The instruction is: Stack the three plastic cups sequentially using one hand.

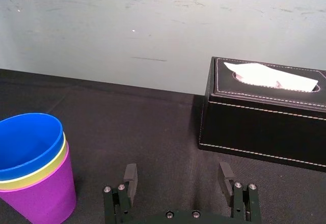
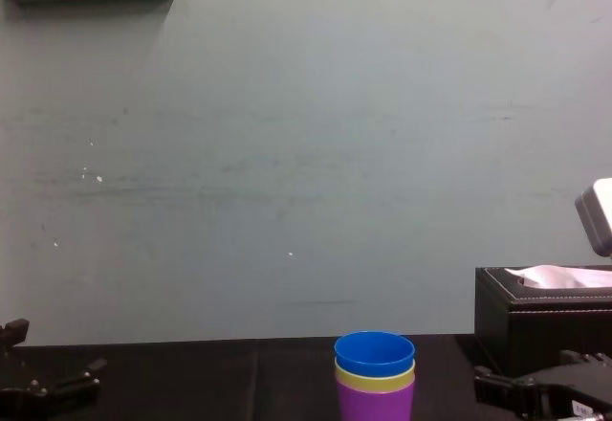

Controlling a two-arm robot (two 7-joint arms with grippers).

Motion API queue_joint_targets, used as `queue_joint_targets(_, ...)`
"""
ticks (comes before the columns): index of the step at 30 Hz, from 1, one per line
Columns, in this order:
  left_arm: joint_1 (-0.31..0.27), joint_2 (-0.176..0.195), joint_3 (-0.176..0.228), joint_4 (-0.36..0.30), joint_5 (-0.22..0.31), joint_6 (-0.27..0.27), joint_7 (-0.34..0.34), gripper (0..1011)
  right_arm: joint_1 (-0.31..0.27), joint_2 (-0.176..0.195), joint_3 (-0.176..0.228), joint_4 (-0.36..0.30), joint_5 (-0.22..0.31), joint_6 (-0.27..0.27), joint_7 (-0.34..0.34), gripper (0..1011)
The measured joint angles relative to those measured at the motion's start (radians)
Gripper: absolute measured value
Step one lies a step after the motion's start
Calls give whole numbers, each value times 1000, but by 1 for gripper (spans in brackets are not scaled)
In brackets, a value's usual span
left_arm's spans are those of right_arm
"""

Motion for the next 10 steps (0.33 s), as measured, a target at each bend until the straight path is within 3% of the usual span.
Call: queue_joint_targets(10,0,0,0,0,0,0,0,1010,0,0,0,0,0,0,0,1004)
